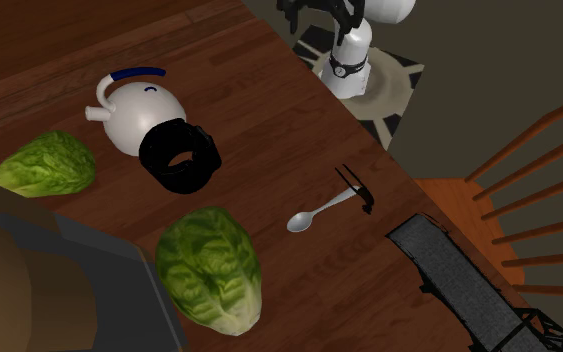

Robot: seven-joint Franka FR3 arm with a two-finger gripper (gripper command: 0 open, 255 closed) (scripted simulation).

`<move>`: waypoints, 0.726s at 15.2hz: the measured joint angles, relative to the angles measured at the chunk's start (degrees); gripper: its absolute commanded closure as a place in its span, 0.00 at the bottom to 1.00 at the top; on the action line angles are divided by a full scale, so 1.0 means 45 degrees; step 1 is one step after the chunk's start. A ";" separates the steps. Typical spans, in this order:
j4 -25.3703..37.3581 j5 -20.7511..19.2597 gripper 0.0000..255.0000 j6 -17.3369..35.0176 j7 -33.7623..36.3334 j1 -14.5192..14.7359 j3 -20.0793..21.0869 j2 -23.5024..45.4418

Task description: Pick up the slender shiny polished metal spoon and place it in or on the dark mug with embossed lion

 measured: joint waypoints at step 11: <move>-0.0740 0.0686 0.00 0.3422 0.4724 -0.0210 0.2857 0.2104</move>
